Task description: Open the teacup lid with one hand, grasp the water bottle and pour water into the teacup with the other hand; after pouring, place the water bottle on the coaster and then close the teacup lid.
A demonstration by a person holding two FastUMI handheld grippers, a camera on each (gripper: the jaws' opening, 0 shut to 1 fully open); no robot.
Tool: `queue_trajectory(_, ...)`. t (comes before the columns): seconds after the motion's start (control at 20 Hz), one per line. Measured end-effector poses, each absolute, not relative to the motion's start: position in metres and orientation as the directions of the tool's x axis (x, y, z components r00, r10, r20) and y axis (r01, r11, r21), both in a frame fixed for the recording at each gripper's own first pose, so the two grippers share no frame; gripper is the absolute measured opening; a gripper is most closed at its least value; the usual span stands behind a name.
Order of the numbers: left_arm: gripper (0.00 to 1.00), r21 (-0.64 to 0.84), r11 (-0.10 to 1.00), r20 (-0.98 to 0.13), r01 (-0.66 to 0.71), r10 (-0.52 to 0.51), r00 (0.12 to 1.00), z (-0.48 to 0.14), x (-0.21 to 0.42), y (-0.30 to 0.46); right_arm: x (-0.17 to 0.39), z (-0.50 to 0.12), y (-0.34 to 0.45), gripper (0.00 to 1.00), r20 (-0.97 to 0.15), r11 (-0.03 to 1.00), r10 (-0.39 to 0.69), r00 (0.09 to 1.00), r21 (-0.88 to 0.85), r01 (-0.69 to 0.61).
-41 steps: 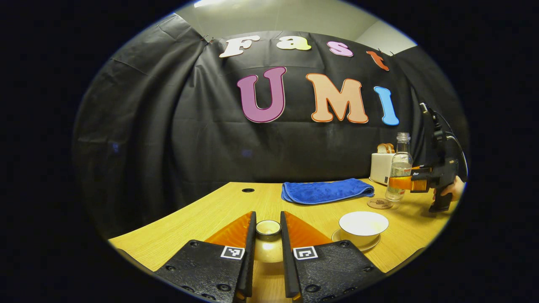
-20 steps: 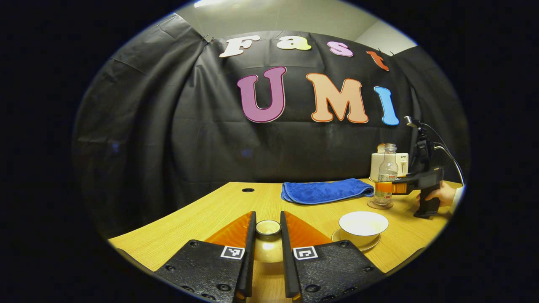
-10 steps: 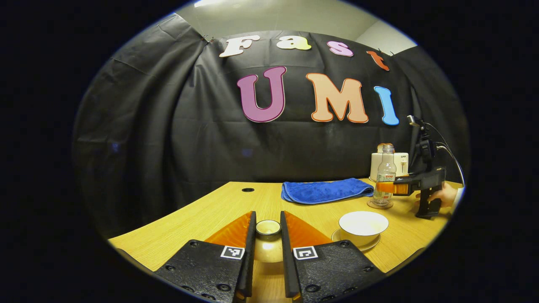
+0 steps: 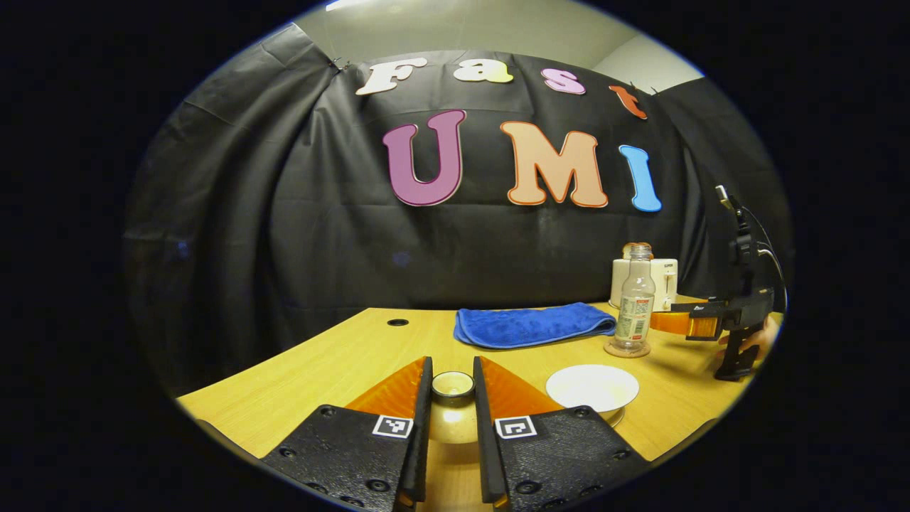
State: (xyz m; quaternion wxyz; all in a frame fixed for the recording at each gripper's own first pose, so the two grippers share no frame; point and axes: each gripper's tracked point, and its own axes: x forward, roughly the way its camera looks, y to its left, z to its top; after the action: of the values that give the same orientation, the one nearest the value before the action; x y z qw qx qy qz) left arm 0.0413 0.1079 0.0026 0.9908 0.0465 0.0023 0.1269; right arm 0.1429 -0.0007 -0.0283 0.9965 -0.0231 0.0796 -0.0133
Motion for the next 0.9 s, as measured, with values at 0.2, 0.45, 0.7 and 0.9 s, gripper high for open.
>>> queue_trajectory(0.2,0.27,0.091,0.978,0.003,-0.19,0.191,0.982,0.001,0.06,0.083,0.117,-0.014,-0.005,0.92,-0.075,0.999,-0.039,0.996,-0.032,0.037)
queue_trajectory(0.45,0.28,0.093,0.99,-0.007,-0.104,0.105,0.994,-0.002,0.076,0.052,0.092,-0.004,-0.011,0.92,-0.007,0.998,-0.058,0.998,-0.033,0.058)
queue_trajectory(0.7,0.28,0.094,0.995,-0.035,-0.036,0.039,0.999,-0.009,0.088,0.028,0.076,-0.001,-0.01,0.87,-0.005,0.998,-0.052,0.999,-0.032,0.052)
queue_trajectory(0.9,0.27,0.102,0.995,-0.096,0.013,-0.004,0.995,-0.018,0.092,0.016,0.07,-0.001,-0.011,0.92,-0.005,0.998,-0.05,0.999,-0.032,0.049)
